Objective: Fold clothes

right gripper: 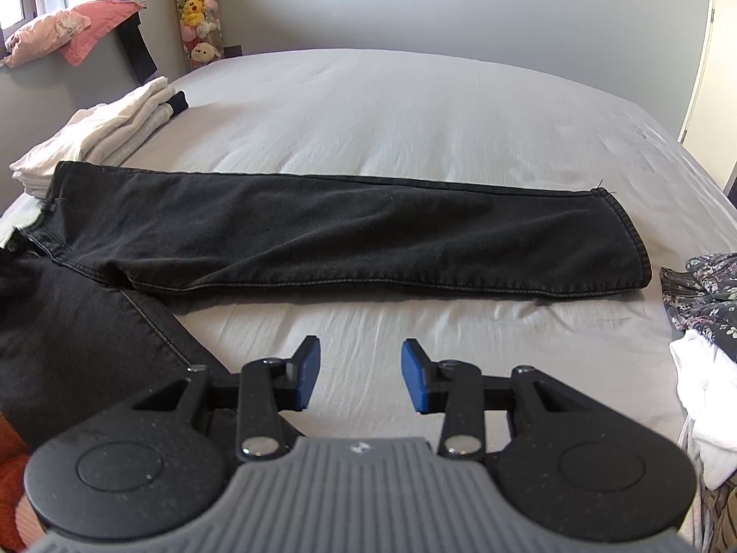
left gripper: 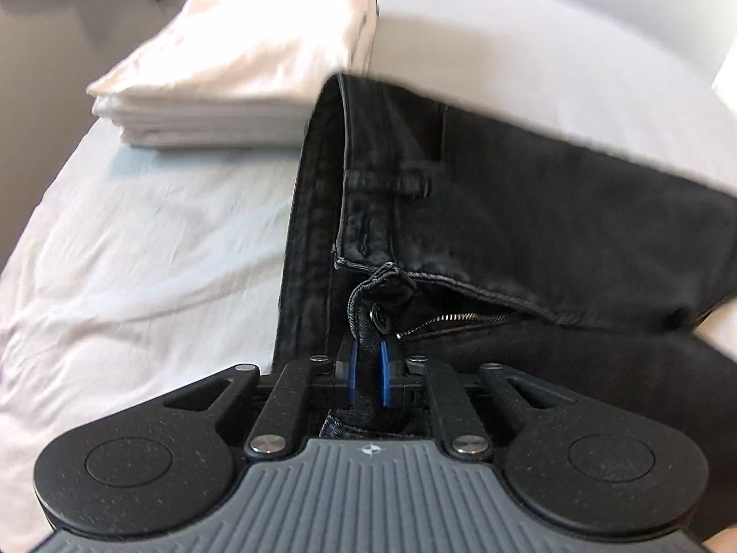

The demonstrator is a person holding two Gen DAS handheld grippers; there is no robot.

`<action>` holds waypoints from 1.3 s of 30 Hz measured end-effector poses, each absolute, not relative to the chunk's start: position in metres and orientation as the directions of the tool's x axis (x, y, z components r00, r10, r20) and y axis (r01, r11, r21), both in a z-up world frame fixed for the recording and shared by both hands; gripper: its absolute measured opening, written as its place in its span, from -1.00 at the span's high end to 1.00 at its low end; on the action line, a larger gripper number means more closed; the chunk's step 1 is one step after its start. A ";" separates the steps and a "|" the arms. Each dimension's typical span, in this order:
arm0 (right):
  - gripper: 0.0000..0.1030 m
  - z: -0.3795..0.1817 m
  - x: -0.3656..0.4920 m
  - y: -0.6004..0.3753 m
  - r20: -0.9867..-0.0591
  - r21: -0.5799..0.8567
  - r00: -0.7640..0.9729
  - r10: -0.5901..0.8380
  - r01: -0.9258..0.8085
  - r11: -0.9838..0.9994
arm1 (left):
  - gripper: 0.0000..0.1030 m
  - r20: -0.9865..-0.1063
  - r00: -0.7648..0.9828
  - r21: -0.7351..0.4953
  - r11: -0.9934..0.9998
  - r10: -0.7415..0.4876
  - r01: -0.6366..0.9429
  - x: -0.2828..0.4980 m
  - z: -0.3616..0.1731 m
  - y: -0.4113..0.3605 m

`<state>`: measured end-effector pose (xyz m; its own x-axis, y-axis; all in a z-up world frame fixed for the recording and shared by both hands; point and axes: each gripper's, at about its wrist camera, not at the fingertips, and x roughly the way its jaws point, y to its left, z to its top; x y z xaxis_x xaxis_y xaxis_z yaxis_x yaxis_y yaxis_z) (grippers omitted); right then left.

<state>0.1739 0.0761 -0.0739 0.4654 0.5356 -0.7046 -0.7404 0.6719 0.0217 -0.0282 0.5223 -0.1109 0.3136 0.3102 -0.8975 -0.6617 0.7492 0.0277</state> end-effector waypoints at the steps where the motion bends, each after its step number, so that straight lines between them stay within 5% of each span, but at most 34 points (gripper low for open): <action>1: 0.18 -0.070 0.171 0.073 -0.699 0.016 0.470 0.539 -0.743 0.669 | 0.77 -0.906 0.284 0.052 0.750 0.313 -0.660 -0.024 -0.116 0.522; 7: -0.02 -0.041 0.158 0.043 -0.681 -0.038 0.509 0.526 -0.742 0.669 | 0.65 -0.919 0.195 0.142 0.749 0.343 -0.648 -0.008 -0.143 0.519; 14: -0.02 -0.013 0.165 -0.004 -0.722 -0.040 0.509 0.470 -0.708 0.705 | 0.50 -0.899 0.268 0.126 0.790 0.347 -0.600 -0.043 -0.103 0.514; 21: -0.02 -0.010 0.180 -0.054 -0.764 -0.030 0.520 0.382 -0.620 0.784 | -0.18 -0.915 0.253 0.099 0.783 0.314 -0.615 -0.099 -0.075 0.515; 30: -0.03 -0.026 0.182 -0.106 -0.778 0.033 0.537 0.325 -0.481 0.876 | -0.29 -0.954 0.219 -0.026 0.675 0.203 -0.737 -0.141 -0.122 0.529; 39: -0.09 -0.025 0.173 -0.132 -0.762 0.010 0.582 0.284 -0.428 0.904 | -0.31 -0.969 0.153 0.018 0.669 0.196 -0.743 -0.133 -0.145 0.531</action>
<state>0.1725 -0.1320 -0.0252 0.5816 0.2839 -0.7623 -0.4282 0.9036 0.0097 -0.1326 0.5314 -0.1452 0.1533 0.1956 -0.9686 -0.7428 0.6693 0.0176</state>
